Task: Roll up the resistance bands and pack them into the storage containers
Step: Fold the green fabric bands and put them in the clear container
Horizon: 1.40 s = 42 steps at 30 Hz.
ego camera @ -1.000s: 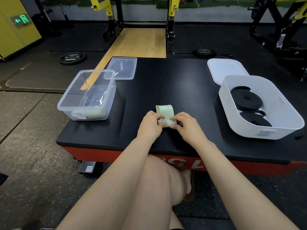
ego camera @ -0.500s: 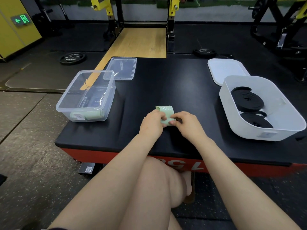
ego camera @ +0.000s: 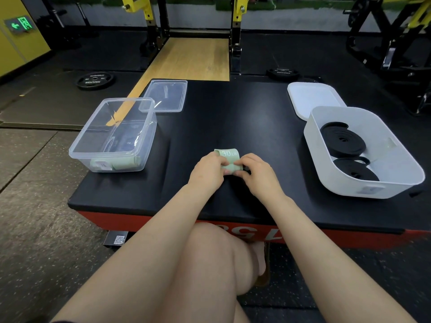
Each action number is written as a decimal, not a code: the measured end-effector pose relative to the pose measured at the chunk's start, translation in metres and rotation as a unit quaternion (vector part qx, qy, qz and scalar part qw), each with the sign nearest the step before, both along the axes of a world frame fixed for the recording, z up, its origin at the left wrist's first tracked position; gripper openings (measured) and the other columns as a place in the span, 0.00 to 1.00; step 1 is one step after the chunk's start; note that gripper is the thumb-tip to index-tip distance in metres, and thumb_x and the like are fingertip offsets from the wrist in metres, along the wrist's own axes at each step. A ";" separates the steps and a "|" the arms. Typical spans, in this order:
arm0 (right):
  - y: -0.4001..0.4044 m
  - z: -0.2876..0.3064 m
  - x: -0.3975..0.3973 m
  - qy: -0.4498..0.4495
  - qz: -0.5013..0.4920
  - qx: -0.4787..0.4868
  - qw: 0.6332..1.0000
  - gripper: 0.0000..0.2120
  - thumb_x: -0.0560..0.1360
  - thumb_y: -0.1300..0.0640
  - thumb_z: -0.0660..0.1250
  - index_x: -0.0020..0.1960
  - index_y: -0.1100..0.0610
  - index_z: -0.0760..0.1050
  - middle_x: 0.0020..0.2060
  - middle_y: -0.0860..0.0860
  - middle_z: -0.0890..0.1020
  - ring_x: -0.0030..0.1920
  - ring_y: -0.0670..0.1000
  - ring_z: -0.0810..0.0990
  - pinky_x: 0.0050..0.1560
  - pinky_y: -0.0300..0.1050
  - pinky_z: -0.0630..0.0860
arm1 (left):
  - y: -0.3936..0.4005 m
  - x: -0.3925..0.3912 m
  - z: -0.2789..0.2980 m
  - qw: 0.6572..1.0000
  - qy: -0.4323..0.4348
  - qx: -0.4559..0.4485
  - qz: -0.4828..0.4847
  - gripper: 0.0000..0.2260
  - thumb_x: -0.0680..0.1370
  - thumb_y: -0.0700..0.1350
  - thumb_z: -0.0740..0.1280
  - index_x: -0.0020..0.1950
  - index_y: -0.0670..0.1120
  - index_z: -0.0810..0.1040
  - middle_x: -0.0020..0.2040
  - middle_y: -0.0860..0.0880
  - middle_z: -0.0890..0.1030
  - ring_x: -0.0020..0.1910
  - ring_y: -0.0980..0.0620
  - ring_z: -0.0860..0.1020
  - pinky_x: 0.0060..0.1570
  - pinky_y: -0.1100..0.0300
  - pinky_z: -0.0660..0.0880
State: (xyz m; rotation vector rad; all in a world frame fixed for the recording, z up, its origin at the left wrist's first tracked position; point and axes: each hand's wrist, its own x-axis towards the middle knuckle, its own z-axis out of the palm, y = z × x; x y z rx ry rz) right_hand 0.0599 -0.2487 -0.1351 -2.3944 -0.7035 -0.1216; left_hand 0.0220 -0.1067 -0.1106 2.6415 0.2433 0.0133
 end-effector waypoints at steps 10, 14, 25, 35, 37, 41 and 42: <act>0.006 0.005 0.017 0.060 -0.009 -0.024 0.998 0.13 0.79 0.54 0.63 0.61 0.54 0.78 0.54 0.48 0.76 0.52 0.49 0.75 0.52 0.44 0.72 | -0.001 0.000 -0.002 0.996 -0.055 0.062 -0.027 0.13 0.77 0.46 0.66 0.61 0.47 0.74 0.59 0.51 0.73 0.58 0.51 0.72 0.53 0.55 0.72; 0.009 0.005 0.019 0.043 -0.036 -0.005 0.998 0.13 0.78 0.52 0.64 0.61 0.53 0.78 0.53 0.46 0.75 0.50 0.48 0.75 0.50 0.47 0.75 | 0.002 0.009 -0.003 0.999 -0.032 0.041 0.001 0.14 0.76 0.43 0.67 0.61 0.47 0.74 0.58 0.51 0.73 0.58 0.50 0.71 0.55 0.53 0.72; 0.007 -0.003 0.018 -0.037 -0.001 0.020 0.999 0.10 0.74 0.59 0.69 0.55 0.58 0.78 0.50 0.47 0.76 0.44 0.46 0.73 0.44 0.43 0.73 | 0.012 0.023 -0.008 0.997 -0.022 -0.068 0.027 0.13 0.77 0.44 0.67 0.62 0.47 0.77 0.60 0.50 0.73 0.57 0.49 0.74 0.57 0.54 0.72; 0.014 0.007 0.040 0.040 -0.011 -0.011 0.999 0.12 0.77 0.55 0.66 0.59 0.56 0.79 0.53 0.47 0.77 0.47 0.46 0.73 0.50 0.40 0.71 | 0.010 0.015 -0.013 0.987 -0.147 -0.053 0.037 0.12 0.73 0.44 0.71 0.56 0.47 0.77 0.55 0.52 0.73 0.54 0.52 0.72 0.48 0.54 0.74; 0.015 0.010 0.045 0.062 -0.014 -0.012 0.998 0.12 0.77 0.54 0.66 0.58 0.55 0.79 0.52 0.47 0.78 0.49 0.47 0.74 0.51 0.43 0.72 | 0.010 0.019 -0.014 0.989 -0.139 -0.035 0.030 0.11 0.74 0.44 0.71 0.54 0.44 0.77 0.56 0.51 0.74 0.55 0.51 0.71 0.50 0.53 0.74; 0.018 0.013 0.051 0.088 -0.020 0.006 0.996 0.10 0.76 0.55 0.67 0.57 0.55 0.80 0.52 0.48 0.78 0.50 0.48 0.75 0.52 0.41 0.71 | 0.013 0.029 -0.015 0.988 -0.132 -0.069 0.046 0.07 0.75 0.43 0.70 0.50 0.42 0.79 0.62 0.50 0.70 0.62 0.50 0.70 0.56 0.53 0.73; 0.019 0.013 0.051 0.089 -0.023 0.017 0.996 0.10 0.76 0.56 0.67 0.57 0.55 0.80 0.52 0.48 0.78 0.51 0.47 0.75 0.53 0.41 0.71 | 0.015 0.031 -0.014 0.987 -0.121 -0.087 0.052 0.07 0.75 0.42 0.70 0.51 0.42 0.79 0.66 0.50 0.69 0.64 0.50 0.69 0.59 0.54 0.71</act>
